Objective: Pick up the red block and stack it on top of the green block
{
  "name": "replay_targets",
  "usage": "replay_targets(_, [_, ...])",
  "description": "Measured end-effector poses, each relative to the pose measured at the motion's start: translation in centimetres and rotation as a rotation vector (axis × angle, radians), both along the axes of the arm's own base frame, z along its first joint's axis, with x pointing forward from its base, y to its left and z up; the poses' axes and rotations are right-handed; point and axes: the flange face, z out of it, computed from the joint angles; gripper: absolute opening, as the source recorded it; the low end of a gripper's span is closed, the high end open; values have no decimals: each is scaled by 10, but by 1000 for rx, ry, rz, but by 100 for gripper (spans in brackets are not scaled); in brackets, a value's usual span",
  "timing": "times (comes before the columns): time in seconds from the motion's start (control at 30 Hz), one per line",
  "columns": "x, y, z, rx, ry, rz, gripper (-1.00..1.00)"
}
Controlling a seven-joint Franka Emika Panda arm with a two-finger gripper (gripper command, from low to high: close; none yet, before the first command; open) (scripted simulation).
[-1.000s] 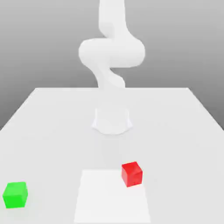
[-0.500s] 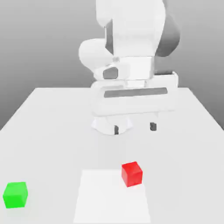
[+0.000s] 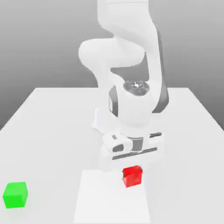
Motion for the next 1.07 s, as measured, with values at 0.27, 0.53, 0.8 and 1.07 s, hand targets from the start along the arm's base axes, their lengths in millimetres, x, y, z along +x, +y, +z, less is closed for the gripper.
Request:
replay_targets(0.27, [1,0,46,0,0,0,-100])
replay_targets(0.53, [65,-152,78,15,6,-515,-100])
replay_targets(0.8, [72,-314,82,6,1,-955,-100])
replay_targets(1.07, [69,-337,44,2,0,-1015,100])
